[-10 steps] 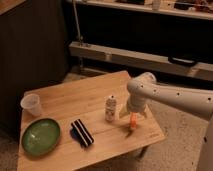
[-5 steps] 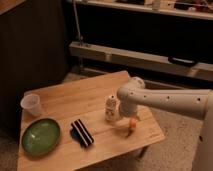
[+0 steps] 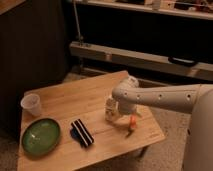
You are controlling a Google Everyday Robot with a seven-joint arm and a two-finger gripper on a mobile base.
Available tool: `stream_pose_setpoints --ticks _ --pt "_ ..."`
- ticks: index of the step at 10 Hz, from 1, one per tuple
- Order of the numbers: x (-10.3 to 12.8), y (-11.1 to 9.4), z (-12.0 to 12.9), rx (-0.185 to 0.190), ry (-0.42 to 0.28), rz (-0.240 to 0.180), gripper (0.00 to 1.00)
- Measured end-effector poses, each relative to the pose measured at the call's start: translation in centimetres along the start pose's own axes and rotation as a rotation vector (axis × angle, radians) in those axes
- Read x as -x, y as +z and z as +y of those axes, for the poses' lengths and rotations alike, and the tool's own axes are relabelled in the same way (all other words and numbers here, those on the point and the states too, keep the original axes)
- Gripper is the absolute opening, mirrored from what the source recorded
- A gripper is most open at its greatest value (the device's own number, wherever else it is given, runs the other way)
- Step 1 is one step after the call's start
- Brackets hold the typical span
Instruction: Place the pepper in the ceramic cup
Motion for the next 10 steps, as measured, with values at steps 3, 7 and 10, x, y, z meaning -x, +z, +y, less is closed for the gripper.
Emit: stream_pose_setpoints --ticks 3,7,10 --pt "-1.5 0.1 2.9 -0.048 0.047 -0.058 0.8" --pt "-1.5 2.2 0.6 -0.024 -0.015 -0.206 0.8" --pt "-0.8 3.1 1.1 -0.027 -0.024 -0.215 0.8"
